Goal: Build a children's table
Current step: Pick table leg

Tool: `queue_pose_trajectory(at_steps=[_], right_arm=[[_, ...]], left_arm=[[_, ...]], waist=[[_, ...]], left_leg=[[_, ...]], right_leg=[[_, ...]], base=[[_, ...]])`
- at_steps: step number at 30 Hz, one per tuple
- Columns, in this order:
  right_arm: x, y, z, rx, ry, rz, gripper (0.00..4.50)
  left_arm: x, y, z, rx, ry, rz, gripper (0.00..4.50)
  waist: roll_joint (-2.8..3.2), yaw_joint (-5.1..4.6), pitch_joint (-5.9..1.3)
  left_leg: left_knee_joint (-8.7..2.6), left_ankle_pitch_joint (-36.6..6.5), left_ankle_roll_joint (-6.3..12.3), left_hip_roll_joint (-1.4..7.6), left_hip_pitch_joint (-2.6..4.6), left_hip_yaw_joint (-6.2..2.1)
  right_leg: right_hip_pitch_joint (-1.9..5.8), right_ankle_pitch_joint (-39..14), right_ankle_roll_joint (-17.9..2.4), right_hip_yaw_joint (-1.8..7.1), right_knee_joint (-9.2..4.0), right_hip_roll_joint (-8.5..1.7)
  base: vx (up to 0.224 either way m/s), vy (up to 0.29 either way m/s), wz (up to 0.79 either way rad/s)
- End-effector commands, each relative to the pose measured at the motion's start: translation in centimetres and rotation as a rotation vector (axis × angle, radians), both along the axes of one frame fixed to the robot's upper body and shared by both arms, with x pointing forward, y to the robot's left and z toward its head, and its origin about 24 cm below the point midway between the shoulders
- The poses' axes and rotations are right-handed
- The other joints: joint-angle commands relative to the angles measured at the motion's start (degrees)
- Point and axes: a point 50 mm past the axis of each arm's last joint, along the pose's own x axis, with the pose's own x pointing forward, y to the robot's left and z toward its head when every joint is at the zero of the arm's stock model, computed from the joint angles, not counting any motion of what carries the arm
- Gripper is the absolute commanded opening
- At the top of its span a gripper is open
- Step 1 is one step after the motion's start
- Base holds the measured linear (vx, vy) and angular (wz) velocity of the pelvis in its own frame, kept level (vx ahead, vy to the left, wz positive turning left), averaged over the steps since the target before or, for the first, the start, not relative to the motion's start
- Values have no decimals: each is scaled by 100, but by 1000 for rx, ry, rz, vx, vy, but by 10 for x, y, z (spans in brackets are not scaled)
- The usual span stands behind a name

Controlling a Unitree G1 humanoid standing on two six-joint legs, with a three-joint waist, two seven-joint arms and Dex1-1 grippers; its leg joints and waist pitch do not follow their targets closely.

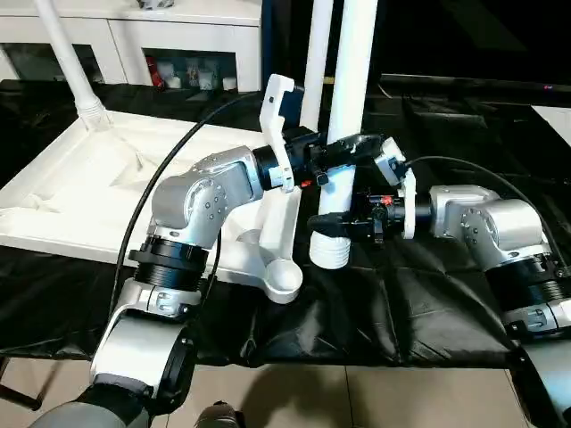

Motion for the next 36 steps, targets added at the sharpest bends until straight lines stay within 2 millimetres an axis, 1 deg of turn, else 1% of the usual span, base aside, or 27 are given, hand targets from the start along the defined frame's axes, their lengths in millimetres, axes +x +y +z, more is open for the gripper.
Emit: queue_pose_trajectory(at_steps=[1, 3, 4, 5, 12, 14, 17, 18, 19, 20, 21, 22, 23, 25, 27, 28, 29, 30, 31, 32, 33, 34, 35, 36], right_arm=[[1, 2, 2, -7, -16, 13, 286], [1, 3, 2, -5, -14, 14, 275], [1, 4, 1, -2, -12, 15, 259], [1, 4, 1, -1, -11, 16, 259], [2, 5, -1, 6, -5, 10, 198], [2, 5, -2, 7, -6, 3, 193], [2, 5, -3, 11, -10, -10, 190], [2, 5, -4, 12, -11, -13, 190], [3, 6, -5, 16, -16, -33, 189], [3, 6, -6, 16, -18, -39, 189], [3, 6, -6, 16, -18, -39, 189], [4, 8, -6, 51, -35, -72, 189], [5, 8, -6, 72, -43, -93, 189], [5, 9, -6, 89, -49, -111, 189], [7, 11, -5, 135, -91, -185, 189], [8, 11, -5, 173, -95, -223, 189], [8, 12, -6, 194, -96, -243, 189], [9, 11, -7, 217, -100, -289, 189], [9, 11, -8, 223, -102, -302, 189], [8, 11, -10, 236, -113, -343, 189], [9, 11, -11, 233, -117, -352, 189], [10, 9, -17, 195, -149, -436, 189], [12, 8, -20, 183, -187, -492, 189], [12, 6, -23, 156, -212, -528, 189]], left_arm=[[1, -4, 8, -1, -31, -9, 186], [1, -4, 8, -2, -30, -10, 186], [0, -4, 8, -3, -28, -11, 186], [0, -4, 8, -3, -27, -11, 186], [1, -3, 8, 0, -16, 0, 186], [1, -2, 8, 4, -17, 7, 186], [4, 0, 7, 14, -23, 42, 186], [4, 0, 7, 16, -24, 47, 221], [5, 2, 8, 3, -21, 44, 242], [4, 2, 9, -11, -16, 30, 242], [4, 2, 9, -11, -16, 30, 258], [3, 4, 13, -38, -57, 30, 265], [2, 4, 15, -53, -84, 34, 265], [2, 5, 17, -67, -105, 35, 289], [-2, 6, 23, -141, -169, 13, 299], [-2, 6, 25, -180, -188, 55, 299], [-2, 7, 27, -201, -196, 79, 299], [-1, 8, 25, -175, -193, 122, 299], [0, 8, 24, -164, -197, 131, 299], [0, 10, 20, -119, -236, 141, 299], [0, 11, 19, -112, -238, 137, 299], [0, 17, 12, -37, -291, 102, 299], [-1, 23, 5, 32, -318, 75, 299], [0, 30, -2, 103, -331, 60, 299]], waist=[[-42, -15, -487], [-38, -16, -487], [-40, -18, -486], [-32, -19, -486], [-33, -18, -489], [-44, -17, -485], [-36, -20, -486], [-43, -19, -487], [-49, -18, -484], [-45, -18, -484], [-40, -17, -483], [-53, -18, -482], [-48, -15, -480], [-45, -19, -484], [-41, -17, -483], [-60, -15, -489], [-52, -18, -487], [-61, -16, -494], [-50, -9, -489], [-67, -9, -484], [-62, -23, -477], [-62, 7, -470], [-44, -10, -464], [-44, -37, -467]], left_leg=[[-338, -773, 118, 118, 164, -1], [-339, -782, 116, 121, 164, -1], [-338, -789, 114, 121, 165, -1], [-339, -795, 112, 120, 163, -3], [-342, -819, 92, 122, 169, -4], [-345, -811, 95, 121, 166, -4], [-344, -804, 95, 121, 167, -3], [-345, -802, 96, 121, 166, -4], [-346, -791, 100, 119, 165, -3], [-346, -795, 99, 118, 162, -2], [-350, -799, 83, 120, 166, -5], [-351, -812, 70, 120, 166, -2], [-354, -820, 67, 122, 165, -5], [-360, -829, 54, 124, 164, -5], [-364, -808, 43, 121, 161, -6], [-366, -819, 30, 125, 169, -5], [-370, -795, 37, 138, 160, -10], [-365, -781, 47, 138, 160, -10], [-367, -809, 71, 138, 176, -3], [-373, -820, 94, 130, 169, -2], [-387, -860, 78, 124, 157, -6], [-398, -847, 48, 133, 172, -17], [-409, -903, 0, 126, 170, -9], [-429, -968, -113, 119, 172, -15]], right_leg=[[316, -174, -1538, 88, -341, -252], [314, -182, -1543, 86, -342, -254], [312, -182, -1545, 86, -342, -252], [313, -178, -1547, 86, -342, -251], [308, -185, -1548, 85, -341, -253], [311, -196, -1541, 87, -342, -253], [309, -178, -1542, 87, -342, -253], [312, -173, -1536, 87, -340, -253], [310, -189, -1528, 88, -343, -256], [310, -206, -1528, 89, -344, -261], [304, -254, -1519, 87, -348, -261], [302, -273, -1515, 89, -349, -261], [298, -296, -1510, 91, -354, -269], [301, -261, -1499, 89, -353, -266], [301, -237, -1495, 90, -353, -276], [303, -222, -1505, 84, -346, -273], [305, -159, -1518, 92, -340, -284], [311, -99, -1538, 88, -333, -287], [290, -130, -1530, 89, -337, -279], [290, -198, -1491, 89, -355, -272], [299, -361, -1394, 89, -364, -272], [268, -569, -1267, 95, -405, -303], [253, -715, -1200, 99, -404, -287], [253, -899, -1076, 97, -409, -280]], base=[[0, 0, 0], [0, 0, 0], [0, 0, 0], [0, 0, 0], [0, 0, 0], [0, 0, 0], [0, 0, 0], [0, 0, 0], [0, 0, 0], [0, 0, 0], [0, 0, 0], [0, 0, 0], [0, 0, 0], [0, 0, 0], [0, 0, 0], [0, 0, 0], [0, 0, 0], [0, 0, 0], [0, 0, 0], [0, 0, 0], [0, 0, 0], [0, 0, 0], [0, 0, 0], [0, 0, 0]])
